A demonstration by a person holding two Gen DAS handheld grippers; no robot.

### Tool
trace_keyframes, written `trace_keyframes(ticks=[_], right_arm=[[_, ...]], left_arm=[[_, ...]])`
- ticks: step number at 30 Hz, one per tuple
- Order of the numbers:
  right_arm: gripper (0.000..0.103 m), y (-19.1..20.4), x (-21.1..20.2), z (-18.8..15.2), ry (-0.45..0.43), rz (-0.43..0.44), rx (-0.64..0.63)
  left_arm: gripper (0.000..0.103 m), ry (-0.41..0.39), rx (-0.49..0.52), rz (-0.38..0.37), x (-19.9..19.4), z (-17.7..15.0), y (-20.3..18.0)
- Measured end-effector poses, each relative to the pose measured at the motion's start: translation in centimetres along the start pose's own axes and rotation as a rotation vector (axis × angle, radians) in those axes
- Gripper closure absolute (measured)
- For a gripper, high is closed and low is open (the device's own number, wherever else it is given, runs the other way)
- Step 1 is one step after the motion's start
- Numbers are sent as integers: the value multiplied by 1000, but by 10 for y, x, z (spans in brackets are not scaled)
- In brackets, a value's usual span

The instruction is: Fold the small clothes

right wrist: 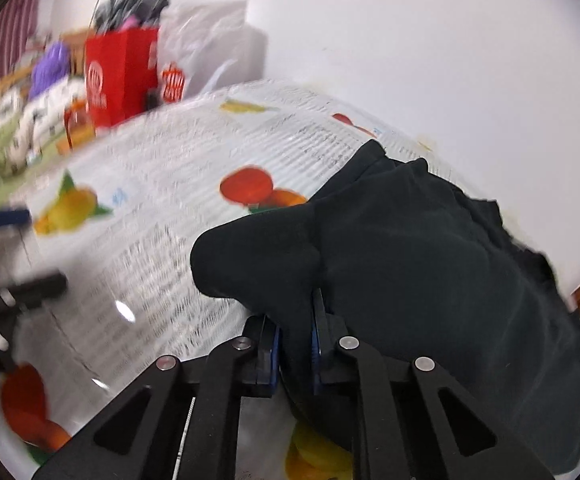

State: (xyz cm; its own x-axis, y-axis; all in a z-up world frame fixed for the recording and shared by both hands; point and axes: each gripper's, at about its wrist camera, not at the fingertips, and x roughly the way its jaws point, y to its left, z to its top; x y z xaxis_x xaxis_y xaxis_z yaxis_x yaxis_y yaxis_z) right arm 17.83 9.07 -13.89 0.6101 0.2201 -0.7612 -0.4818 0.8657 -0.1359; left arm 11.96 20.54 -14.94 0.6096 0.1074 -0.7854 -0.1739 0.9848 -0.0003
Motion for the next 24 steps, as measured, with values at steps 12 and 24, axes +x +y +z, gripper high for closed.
trace_keyframes(ticks=[12, 24], right_arm=[[93, -183, -103, 5, -336, 108, 516], [92, -316, -125, -170, -250, -95, 911]], left_arm=[[20, -30, 48, -140, -29, 29, -47], [20, -48, 255, -362, -40, 34, -187]])
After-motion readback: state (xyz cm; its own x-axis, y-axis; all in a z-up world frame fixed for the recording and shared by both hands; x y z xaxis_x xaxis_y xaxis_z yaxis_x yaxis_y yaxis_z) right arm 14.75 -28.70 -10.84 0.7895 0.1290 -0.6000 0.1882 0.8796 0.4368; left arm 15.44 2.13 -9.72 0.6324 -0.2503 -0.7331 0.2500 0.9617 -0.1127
